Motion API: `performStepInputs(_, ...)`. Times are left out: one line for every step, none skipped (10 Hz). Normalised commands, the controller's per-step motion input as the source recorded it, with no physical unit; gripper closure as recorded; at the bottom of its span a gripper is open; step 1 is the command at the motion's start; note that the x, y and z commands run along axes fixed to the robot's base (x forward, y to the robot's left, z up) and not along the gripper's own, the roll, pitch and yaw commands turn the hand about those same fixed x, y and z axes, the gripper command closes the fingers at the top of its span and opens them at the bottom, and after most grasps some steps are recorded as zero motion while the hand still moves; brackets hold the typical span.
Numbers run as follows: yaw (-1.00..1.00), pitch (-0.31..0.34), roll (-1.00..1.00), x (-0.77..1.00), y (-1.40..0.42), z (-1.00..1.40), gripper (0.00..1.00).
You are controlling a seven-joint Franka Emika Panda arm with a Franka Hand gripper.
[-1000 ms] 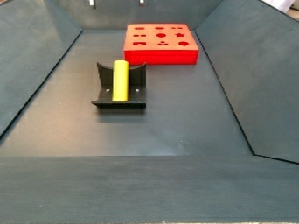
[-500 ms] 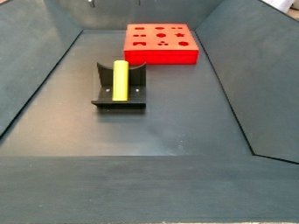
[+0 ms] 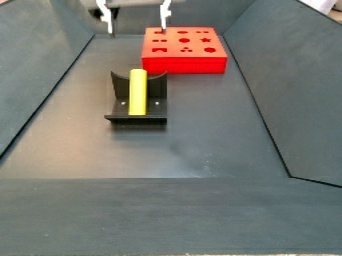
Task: Pick up the oval object. Move up. Place the oval object on the fixture. Regrasp the oval object. Move to above the board. Insert the oval object.
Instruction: Regrasp the oval object.
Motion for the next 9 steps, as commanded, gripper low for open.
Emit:
performStepInputs(0.14, -0.024, 0.1, 0.07, 0.06, -1.0, 0.0)
performStepInputs(0.11, -0.075, 0.08, 0.09, 0.05, -1.0, 0.0)
performStepInputs(0.1, -0.091, 0.08, 0.09, 0.05, -1.0, 0.0)
performStepInputs(0.06, -0.106, 0.08, 0.1, 0.04, -1.0, 0.0)
performStepInputs(0.04, -0.109, 0.08, 0.11, 0.03, -1.0, 0.0)
performStepInputs(0.0, -0.097, 0.08, 0.1, 0.02, -0.86, 0.0)
performStepInputs(-0.01, -0.093, 0.07, 0.1, 0.02, -0.76, 0.0)
performStepInputs(-0.03, -0.076, 0.07, 0.08, 0.02, -0.56, 0.0)
performStepInputs(-0.03, -0.064, 0.07, 0.07, 0.01, -0.42, 0.0)
